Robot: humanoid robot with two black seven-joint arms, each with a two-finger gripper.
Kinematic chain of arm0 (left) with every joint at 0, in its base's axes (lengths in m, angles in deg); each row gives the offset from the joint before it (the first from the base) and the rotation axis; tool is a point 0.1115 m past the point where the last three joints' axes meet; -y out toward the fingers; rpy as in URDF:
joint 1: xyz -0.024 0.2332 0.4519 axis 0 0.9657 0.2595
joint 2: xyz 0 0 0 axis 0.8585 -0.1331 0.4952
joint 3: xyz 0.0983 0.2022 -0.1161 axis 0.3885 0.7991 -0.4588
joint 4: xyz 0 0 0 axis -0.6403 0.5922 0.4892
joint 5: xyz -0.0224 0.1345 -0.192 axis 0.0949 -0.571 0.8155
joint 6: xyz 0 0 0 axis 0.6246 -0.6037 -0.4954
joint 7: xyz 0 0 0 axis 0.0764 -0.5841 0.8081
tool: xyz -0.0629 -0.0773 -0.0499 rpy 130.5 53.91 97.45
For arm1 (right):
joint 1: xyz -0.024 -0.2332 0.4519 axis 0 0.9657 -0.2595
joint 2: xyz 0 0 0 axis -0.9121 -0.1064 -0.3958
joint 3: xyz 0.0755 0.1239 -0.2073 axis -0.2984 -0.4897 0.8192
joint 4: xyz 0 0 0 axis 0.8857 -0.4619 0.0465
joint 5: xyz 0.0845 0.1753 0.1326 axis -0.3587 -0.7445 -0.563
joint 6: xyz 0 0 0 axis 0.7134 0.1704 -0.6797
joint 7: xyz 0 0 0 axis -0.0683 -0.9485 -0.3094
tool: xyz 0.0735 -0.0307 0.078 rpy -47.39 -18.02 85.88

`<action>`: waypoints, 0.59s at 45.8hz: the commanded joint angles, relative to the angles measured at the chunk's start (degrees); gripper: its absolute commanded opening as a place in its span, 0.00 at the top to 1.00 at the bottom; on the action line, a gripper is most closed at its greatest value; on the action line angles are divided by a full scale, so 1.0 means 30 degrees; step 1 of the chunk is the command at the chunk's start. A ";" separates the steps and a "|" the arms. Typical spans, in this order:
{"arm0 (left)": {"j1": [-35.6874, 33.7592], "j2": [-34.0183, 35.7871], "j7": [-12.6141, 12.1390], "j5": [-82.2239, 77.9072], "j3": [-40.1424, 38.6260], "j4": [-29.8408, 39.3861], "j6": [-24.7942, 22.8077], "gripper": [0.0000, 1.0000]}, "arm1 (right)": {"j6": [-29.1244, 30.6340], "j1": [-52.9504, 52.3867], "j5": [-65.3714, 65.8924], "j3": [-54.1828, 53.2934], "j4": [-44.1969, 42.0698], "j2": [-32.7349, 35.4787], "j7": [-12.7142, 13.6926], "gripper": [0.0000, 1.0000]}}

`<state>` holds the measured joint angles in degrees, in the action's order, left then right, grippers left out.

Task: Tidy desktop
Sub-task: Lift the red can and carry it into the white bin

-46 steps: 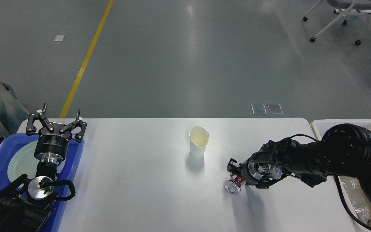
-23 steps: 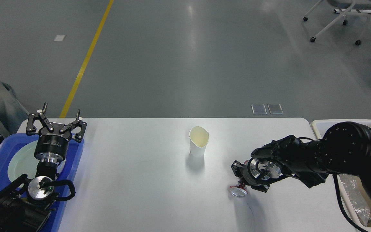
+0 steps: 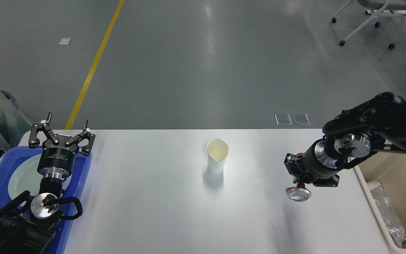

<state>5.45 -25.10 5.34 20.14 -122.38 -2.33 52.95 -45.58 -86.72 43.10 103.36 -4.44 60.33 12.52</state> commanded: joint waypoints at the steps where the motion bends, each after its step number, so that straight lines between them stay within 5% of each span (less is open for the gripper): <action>1: -0.0001 0.0000 0.0023 0.0005 0.0000 0.0000 -0.0003 0.04 | 0.3662 -0.4476 0.0555 0.2037 0.1237 0.0206 -0.0139 1.00; 11: -0.0001 0.0000 0.0023 0.0005 0.0000 0.0000 -0.0002 0.04 | 0.9232 -0.9783 0.1813 0.3593 0.1763 0.0557 -0.0257 1.00; 27: -0.0001 0.0000 0.0023 0.0005 0.0000 0.0000 -0.0003 0.04 | 0.9059 -1.0724 0.3309 0.5056 0.2556 0.0763 -0.2101 1.00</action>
<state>5.45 -25.10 5.40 20.14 -122.39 -2.33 52.95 -17.72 -118.89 52.71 115.98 3.46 62.61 8.54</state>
